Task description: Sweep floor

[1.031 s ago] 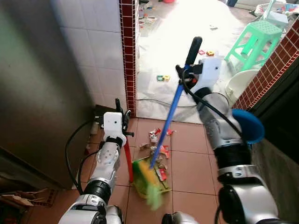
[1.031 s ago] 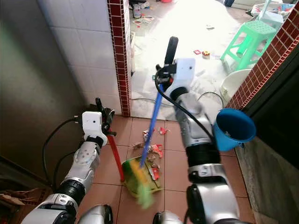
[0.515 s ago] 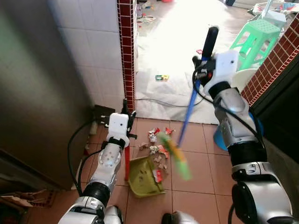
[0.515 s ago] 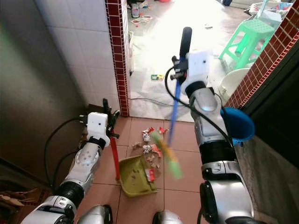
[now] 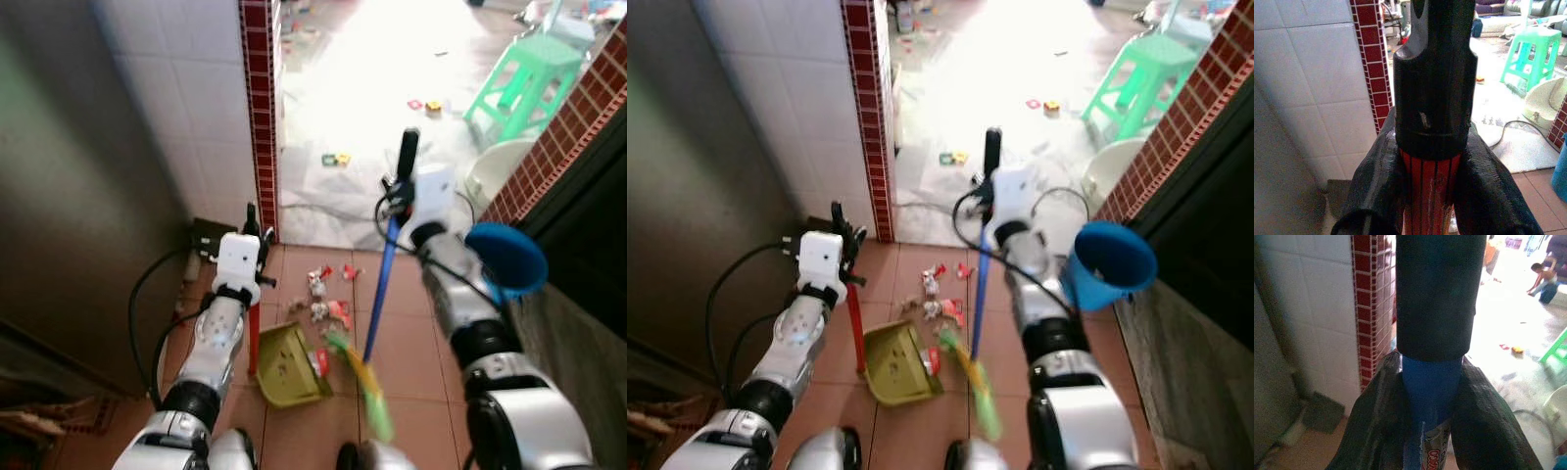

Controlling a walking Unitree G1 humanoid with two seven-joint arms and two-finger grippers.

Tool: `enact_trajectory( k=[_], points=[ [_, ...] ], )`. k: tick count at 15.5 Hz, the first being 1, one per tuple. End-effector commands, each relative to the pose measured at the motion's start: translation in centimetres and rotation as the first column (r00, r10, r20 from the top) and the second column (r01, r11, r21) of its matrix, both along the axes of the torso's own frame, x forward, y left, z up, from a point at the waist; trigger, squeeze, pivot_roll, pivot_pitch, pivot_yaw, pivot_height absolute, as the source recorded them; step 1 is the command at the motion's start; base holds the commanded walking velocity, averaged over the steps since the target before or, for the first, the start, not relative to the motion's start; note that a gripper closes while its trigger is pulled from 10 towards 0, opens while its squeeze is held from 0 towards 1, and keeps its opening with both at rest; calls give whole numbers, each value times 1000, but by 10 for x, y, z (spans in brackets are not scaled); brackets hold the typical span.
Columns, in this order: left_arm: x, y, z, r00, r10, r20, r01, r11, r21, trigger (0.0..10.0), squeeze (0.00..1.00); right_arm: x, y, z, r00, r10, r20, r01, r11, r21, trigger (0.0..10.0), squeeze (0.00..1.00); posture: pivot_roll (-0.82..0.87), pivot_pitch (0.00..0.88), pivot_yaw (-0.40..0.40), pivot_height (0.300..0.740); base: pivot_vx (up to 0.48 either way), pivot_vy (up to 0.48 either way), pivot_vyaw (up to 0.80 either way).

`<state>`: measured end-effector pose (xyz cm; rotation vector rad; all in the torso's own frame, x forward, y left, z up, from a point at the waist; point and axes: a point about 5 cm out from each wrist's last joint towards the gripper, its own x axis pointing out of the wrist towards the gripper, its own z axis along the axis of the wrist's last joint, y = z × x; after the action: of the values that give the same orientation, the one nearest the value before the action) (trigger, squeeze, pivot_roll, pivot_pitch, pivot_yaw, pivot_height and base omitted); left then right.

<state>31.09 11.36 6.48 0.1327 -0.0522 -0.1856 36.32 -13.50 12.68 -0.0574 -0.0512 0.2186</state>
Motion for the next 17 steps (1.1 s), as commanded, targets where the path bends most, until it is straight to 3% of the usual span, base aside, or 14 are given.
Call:
enact_trajectory(
  k=[1, 3, 5, 10, 12, 14, 17],
  points=[
    [1, 2, -2, 1000, -16, -18, 17, 998, 62, 10000, 0, 4, 3, 12, 999, -1, 54, 0, 1000, 9, 10000, 0, -67, 98, -34, 740, 0, 0, 0],
    [1, 3, -2, 1000, -13, -18, 14, 998, 59, 10000, 0, 4, 15, 10, 998, 27, 49, -29, 999, 30, 10000, 0, -60, 95, -37, 740, 0, 0, 0],
    [1, 3, -3, 1000, -17, -25, 18, 998, 60, 10000, 0, 5, 25, 11, 998, 49, 33, -53, 992, 113, 10000, 0, -61, 94, -37, 740, 0, 0, 0],
    [0, -2, -4, 999, -34, -39, 35, 999, 28, 10000, 0, 15, 25, 25, 999, 42, -15, -35, 950, 309, 10000, 0, -72, 90, -35, 740, 0, 0, 0],
    [0, -3, -4, 999, -35, -40, 35, 999, 14, 10000, 0, 19, 23, 34, 999, 44, -11, -37, 937, 348, 10000, 0, -72, 87, -38, 740, 0, 0, 0],
    [0, -2, -5, 999, -23, -46, 23, 1000, 3, 10000, 0, 22, 20, 46, 999, 47, 26, -53, 943, 329, 10000, 0, -72, 86, -42, 740, 0, 0, 0],
    [0, -1, -6, 998, -33, -53, 33, 999, -2, 10000, 0, 23, 11, 76, 980, 57, 189, -85, 986, 142, 10000, 0, -76, 84, -47, 740, 0, 0, 0]
  ],
)
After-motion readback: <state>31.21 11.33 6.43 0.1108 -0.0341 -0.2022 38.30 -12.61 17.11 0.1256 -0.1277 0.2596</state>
